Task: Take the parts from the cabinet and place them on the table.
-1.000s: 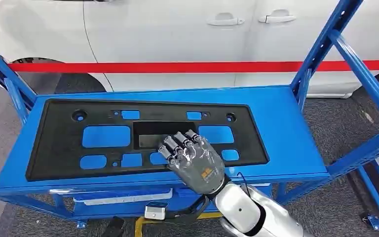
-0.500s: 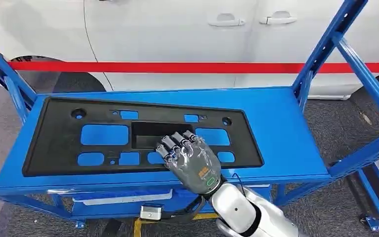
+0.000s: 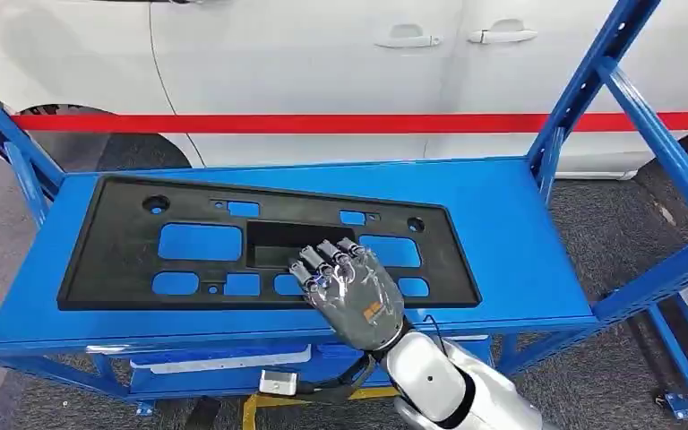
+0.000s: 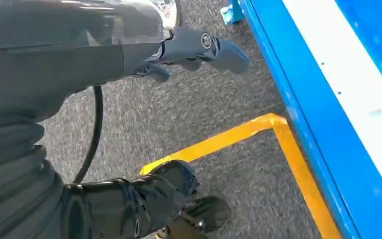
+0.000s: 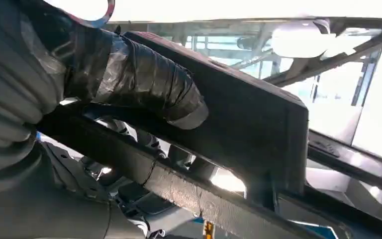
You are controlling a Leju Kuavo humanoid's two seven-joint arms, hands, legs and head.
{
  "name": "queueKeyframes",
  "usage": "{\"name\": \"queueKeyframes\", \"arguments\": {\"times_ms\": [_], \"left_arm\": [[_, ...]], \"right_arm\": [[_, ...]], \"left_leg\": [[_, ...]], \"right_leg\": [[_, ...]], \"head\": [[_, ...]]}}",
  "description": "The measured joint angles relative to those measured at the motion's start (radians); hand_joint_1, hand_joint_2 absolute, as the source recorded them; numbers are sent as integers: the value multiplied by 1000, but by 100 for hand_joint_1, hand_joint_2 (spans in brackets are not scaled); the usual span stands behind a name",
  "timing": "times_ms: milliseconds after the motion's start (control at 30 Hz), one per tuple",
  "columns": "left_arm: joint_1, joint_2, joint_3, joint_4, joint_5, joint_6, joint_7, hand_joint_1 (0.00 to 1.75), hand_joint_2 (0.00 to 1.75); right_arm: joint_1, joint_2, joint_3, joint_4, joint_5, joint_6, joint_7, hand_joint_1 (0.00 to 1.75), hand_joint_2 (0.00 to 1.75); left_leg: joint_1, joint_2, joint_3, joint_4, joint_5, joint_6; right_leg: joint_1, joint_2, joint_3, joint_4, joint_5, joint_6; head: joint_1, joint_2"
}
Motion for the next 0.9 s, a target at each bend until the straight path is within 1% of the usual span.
{"name": "queueKeyframes", "arguments": {"times_ms": [33, 67, 100, 133, 167, 200, 233, 267, 300, 333, 367, 400, 433, 500, 533, 567, 600, 633, 667, 700, 733, 767, 800, 833, 867, 900], "left_arm": [[-1, -1, 0, 0, 0, 3, 0, 0, 175], [-1, -1, 0, 0, 0, 7, 0, 0, 175], [-1, -1, 0, 0, 0, 11, 1, 0, 175], [-1, -1, 0, 0, 0, 12, 1, 0, 175], [1, -1, 0, 0, 0, 13, 3, 0, 175], [3, -1, 0, 0, 0, 15, 3, 0, 175], [5, -1, 0, 0, 0, 15, 4, 0, 175], [6, -1, 0, 0, 1, 15, 6, 0, 175], [6, -1, 0, 0, 2, 15, 6, 0, 175], [5, -1, 0, 0, 2, 16, 6, 0, 175], [4, -1, 0, 0, 2, 18, 6, 0, 175], [3, -1, 0, 0, 2, 18, 7, 0, 175], [2, -2, 0, 0, 3, 19, 6, 0, 175], [7, -2, 1, 0, 3, 20, 6, 0, 175], [9, -2, 1, 0, 4, 21, 7, 0, 175], [8, -4, 1, 0, 4, 21, 6, 0, 175], [5, -4, 1, 0, 3, 21, 6, 0, 175], [4, -4, 1, 0, 3, 22, 6, 0, 175], [5, -5, 1, 0, 3, 22, 6, 0, 175], [6, -5, 1, 0, 3, 22, 6, 0, 175], [6, -5, 2, 0, 3, 22, 6, 0, 175], [6, -5, 2, 0, 3, 22, 6, 0, 175], [6, -5, 2, 0, 3, 22, 7, 0, 175], [6, -5, 2, 0, 3, 22, 7, 0, 175], [6, -6, 2, 0, 3, 22, 7, 0, 175], [6, -6, 2, 0, 3, 22, 7, 0, 175]], "right_arm": [[0, 0, 0, 0, -1, 0, 0, 175, 175], [0, 1, -1, 0, -1, 0, 0, 175, 175], [0, 1, -1, 0, -3, 0, 0, 175, 175], [0, 2, -2, 0, -3, 0, 0, 175, 175], [1, 2, -2, 1, -3, 0, 0, 175, 175], [4, 2, -2, 4, -4, 0, 0, 175, 175], [6, 2, -2, 6, -5, 0, 0, 175, 175], [8, 2, -2, 8, -8, 0, 0, 175, 175], [8, 2, -2, 8, -9, 0, 0, 175, 175], [8, 2, -2, 8, -10, 0, 0, 175, 175], [8, 3, -4, 8, -11, 1, 0, 175, 175], [7, 3, -6, 8, -13, 1, 0, 175, 175], [7, 3, -7, 8, -15, 2, 0, 175, 175], [8, 3, -8, 8, -19, 2, -1, 175, 175], [7, 3, -8, 8, -21, 2, -1, 175, 175], [8, 3, -9, 8, -22, 3, -1, 175, 175], [7, 3, -11, 8, -22, 3, -1, 175, 175], [7, 3, -13, 9, -22, 4, -1, 175, 175], [8, 3, -13, 10, -22, 4, -1, 175, 175], [10, 3, -13, 13, -23, 4, -3, 175, 175], [13, 2, -13, 16, -24, 4, -6, 175, 175], [16, 1, -13, 19, -24, 3, -9, 175, 175], [17, 1, -13, 21, -24, 3, -10, 175, 175], [16, 1, -13, 23, -24, 2, -11, 175, 175], [15, 1, -13, 23, -24, 2, -12, 175, 175], [14, 1, -14, 23, -24, 2, -13, 175, 175]], "left_leg": [[0, -1, -3, 5, -8, -6], [1, 1, -11, 27, -29, -11], [2, 1, -33, 80, -64, -14], [3, 1, -67, 160, -106, -17], [3, 1, -100, 234, -139, -19], [3, 1, -132, 306, -162, -21], [3, 1, -139, 325, -158, -21], [3, 1, -121, 290, -127, -20], [3, 2, -83, 218, -86, -18], [3, 2, -35, 124, -41, -14], [2, 2, 10, 31, -12, -9], [-3, 0, 21, 7, -24, -6], [-3, 0, 14, 9, -19, -2], [-6, -1, 10, 10, -14, 5], [0, 0, 10, 2, -7, 16], [6, 4, 12, -5, 0, 21], [4, 4, 7, -7, 6, 29], [4, 4, 2, -6, 9, 32], [4, 5, -5, -3, 12, 33], [3, 6, -12, 0, 14, 33], [3, 7, -18, 3, 16, 33], [3, 7, -24, 6, 19, 31], [3, 7, -27, 8, 21, 31], [3, 6, -29, 9, 22, 28], [3, 5, -30, 11, 24, 26], [1, 5, -33, 12, 27, 20]], "right_leg": [[-13, -3, 5, -14, 8, -11], [-12, -5, 8, -18, 10, -15], [-11, -7, 8, -19, 12, -23], [-10, -7, 6, -18, 12, -23], [-9, -8, 4, -16, 12, -24], [-8, -8, 1, -14, 12, -24], [-8, -8, 0, -13, 12, -24], [-7, -8, 0, -11, 12, -23], [-7, -7, 0, -9, 12, -23], [-7, -6, 1, -7, 12, -23], [-7, -6, -1, -4, 11, -22], [2, -5, -7, 2, 11, -16], [-1, -4, -12, 1, 16, -10], [-2, -4, -13, -3, 23, 1], [2, -4, -13, -3, 26, 6], [-5, -2, -16, 8, 11, 9], [-4, -4, -32, 47, -31, 13], [-5, -4, -60, 119, -78, 17], [-6, -4, -94, 205, -122, 21], [-6, -4, -121, 275, -151, 23], [-6, -4, -132, 310, -157, 24], [-7, -4, -115, 290, -139, 24], [-7, -4, -79, 232, -108, 21], [-7, -4, -26, 145, -71, 17], [-6, -4, 37, 42, -35, 11], [-3, -4, 58, -3, -52, 7]], "head": [[0, 0], [0, 0], [-1, 0], [-1, 0], [-1, 0], [-1, 0], [0, 0], [-1, 0], [-1, 0], [-1, 0], [-1, 0], [-1, 0], [0, 0], [0, 0], [0, 0], [-1, 0], [2, 0], [1, 0], [0, 0], [1, 0], [0, 0], [1, 0], [0, 0], [1, 0], [1, 0], [1, 0]]}}
